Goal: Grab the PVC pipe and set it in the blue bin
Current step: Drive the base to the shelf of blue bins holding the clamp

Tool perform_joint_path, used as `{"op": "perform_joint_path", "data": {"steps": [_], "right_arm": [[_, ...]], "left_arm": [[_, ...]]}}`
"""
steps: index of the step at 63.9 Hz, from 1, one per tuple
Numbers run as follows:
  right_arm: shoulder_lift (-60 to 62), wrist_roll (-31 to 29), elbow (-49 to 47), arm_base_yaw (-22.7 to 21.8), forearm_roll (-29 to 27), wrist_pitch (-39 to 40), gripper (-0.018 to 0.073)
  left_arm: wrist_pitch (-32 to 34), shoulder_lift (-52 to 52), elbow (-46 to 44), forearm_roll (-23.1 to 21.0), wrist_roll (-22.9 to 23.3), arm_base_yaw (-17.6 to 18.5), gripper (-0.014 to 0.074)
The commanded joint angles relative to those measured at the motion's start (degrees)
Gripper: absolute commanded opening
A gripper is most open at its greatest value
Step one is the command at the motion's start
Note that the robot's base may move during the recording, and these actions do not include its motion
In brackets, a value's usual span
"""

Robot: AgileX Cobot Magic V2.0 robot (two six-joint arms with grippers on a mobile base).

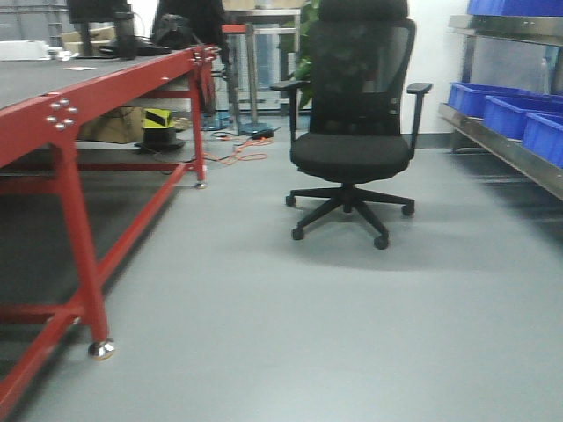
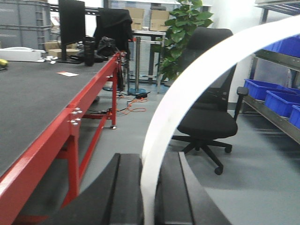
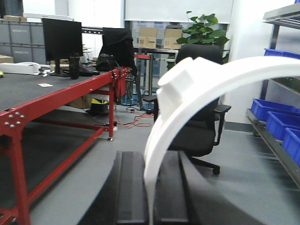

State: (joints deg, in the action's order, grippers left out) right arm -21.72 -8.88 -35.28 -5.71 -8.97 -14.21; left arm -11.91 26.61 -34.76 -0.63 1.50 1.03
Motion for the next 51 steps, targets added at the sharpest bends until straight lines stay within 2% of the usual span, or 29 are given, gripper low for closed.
{"op": "perform_joint_path", "data": {"steps": [1, 51], "right_arm": [[0.2, -0.3, 0.1, 0.1, 0.0, 1.4, -0.0162], [0.2, -0.3, 0.1, 0.1, 0.0, 1.4, -0.0162]], "left_arm": [[1.4, -0.4, -0.1, -0.1, 0.5, -0.1, -0.0111], [1.4, -0.4, -0.1, -0.1, 0.5, -0.1, -0.0111]]}}
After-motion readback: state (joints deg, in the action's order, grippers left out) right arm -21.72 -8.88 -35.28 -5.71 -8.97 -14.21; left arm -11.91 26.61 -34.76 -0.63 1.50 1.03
